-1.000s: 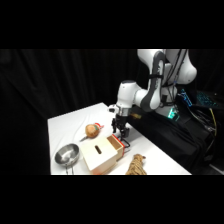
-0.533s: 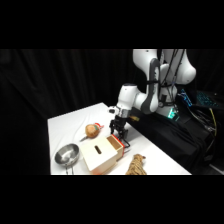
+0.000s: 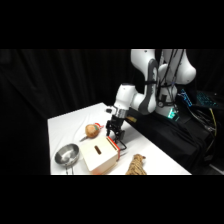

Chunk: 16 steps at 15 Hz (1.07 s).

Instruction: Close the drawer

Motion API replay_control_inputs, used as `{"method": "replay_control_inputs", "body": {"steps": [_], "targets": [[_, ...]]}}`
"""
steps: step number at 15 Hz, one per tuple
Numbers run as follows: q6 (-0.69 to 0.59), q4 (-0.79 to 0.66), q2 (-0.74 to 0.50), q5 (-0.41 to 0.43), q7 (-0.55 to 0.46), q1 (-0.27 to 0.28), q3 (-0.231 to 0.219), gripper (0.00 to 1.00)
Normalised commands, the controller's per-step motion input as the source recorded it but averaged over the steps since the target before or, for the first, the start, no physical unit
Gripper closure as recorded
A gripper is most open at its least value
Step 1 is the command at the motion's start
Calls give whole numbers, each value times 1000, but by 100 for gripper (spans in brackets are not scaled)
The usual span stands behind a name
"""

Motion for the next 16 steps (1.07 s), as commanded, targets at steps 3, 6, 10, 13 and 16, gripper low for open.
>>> {"method": "replay_control_inputs", "body": {"steps": [3, 6, 10, 13, 16], "targets": [[-51, 413, 226, -78, 133, 128, -84, 0], [-78, 359, 237, -70, 102, 73, -51, 0], [-236, 93, -78, -38, 59, 59, -64, 0], [-368, -156, -439, 6, 19, 41, -47, 0], [-552, -204, -629, 96, -34, 76, -43, 0]]}}
